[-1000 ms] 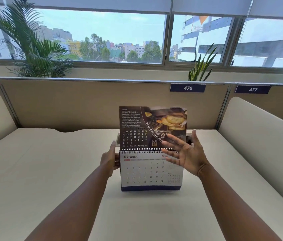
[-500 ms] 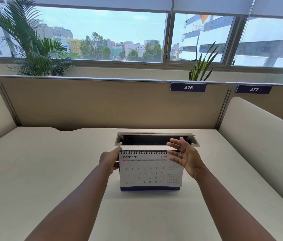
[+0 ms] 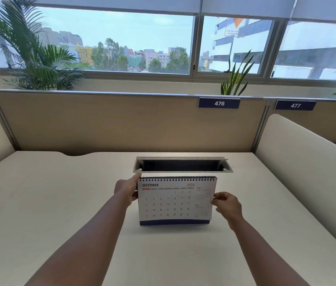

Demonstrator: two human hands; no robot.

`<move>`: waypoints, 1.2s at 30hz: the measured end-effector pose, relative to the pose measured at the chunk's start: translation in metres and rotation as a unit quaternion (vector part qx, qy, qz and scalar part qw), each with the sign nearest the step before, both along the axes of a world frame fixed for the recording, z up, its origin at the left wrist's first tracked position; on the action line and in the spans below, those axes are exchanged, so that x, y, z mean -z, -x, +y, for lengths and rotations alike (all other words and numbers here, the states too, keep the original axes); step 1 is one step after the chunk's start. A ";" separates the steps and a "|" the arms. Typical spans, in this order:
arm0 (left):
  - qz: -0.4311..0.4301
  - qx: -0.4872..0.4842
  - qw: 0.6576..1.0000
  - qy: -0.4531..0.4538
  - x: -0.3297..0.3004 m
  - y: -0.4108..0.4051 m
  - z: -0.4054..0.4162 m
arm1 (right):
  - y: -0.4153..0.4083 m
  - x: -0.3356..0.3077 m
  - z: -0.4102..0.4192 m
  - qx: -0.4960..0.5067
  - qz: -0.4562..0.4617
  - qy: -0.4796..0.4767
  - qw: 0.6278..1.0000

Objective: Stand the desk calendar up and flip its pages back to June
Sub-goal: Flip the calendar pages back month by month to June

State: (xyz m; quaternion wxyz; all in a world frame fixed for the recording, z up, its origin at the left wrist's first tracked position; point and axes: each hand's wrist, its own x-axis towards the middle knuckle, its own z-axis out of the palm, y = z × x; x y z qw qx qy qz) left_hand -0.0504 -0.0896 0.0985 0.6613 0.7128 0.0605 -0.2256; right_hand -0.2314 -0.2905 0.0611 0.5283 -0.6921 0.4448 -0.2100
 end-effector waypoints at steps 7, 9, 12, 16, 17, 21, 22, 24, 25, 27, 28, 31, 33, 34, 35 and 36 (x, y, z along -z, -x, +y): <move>-0.002 0.003 1.000 -0.006 -0.001 0.002 0.002 | 0.003 -0.005 0.005 0.007 0.005 0.005 1.000; -0.002 0.001 1.000 -0.008 -0.001 0.002 0.002 | 0.005 -0.005 0.006 0.009 0.011 0.018 1.000; -0.005 -0.001 1.000 -0.009 -0.002 0.002 0.002 | 0.008 -0.005 0.006 0.012 0.020 0.019 1.000; -0.003 -0.003 1.000 -0.008 -0.001 0.003 0.001 | 0.010 -0.006 0.006 0.015 0.026 0.019 0.999; -0.002 -0.004 1.000 -0.008 -0.001 0.003 0.001 | 0.010 -0.006 0.006 0.020 0.024 0.022 0.999; 0.001 -0.008 1.000 -0.007 -0.002 0.002 0.000 | 0.011 -0.010 0.006 0.010 0.036 0.040 0.999; 0.002 -0.008 1.000 -0.007 -0.002 0.002 0.000 | 0.012 -0.010 0.006 0.010 0.037 0.043 0.998; 0.004 -0.004 1.000 -0.007 -0.001 0.001 0.000 | 0.013 -0.010 0.006 0.012 0.032 0.036 0.999; 0.004 -0.002 1.000 -0.007 -0.001 0.001 0.000 | 0.014 -0.009 0.005 0.013 0.025 0.028 0.999; 0.007 0.001 1.000 -0.005 -0.001 0.001 -0.001 | 0.015 -0.007 0.004 0.010 0.018 0.021 1.000; 0.007 0.003 1.000 -0.004 -0.001 0.001 -0.001 | 0.014 -0.005 0.004 0.006 0.019 0.022 1.000; 0.003 0.007 1.000 -0.004 0.000 0.001 -0.001 | 0.013 -0.005 0.003 -0.032 0.008 0.001 0.999; 0.001 0.014 1.000 -0.007 0.001 0.001 -0.001 | 0.014 -0.007 0.004 -0.106 -0.016 -0.071 0.992; 0.002 0.018 1.000 -0.009 0.001 0.001 0.000 | 0.015 -0.008 0.005 -0.144 -0.024 -0.105 0.984; 0.006 0.021 1.000 -0.008 0.000 0.002 0.001 | 0.016 -0.009 0.005 -0.180 -0.033 -0.134 0.974; 0.014 0.022 1.000 -0.003 -0.002 0.002 0.001 | 0.016 -0.011 0.006 -0.211 -0.047 -0.162 0.963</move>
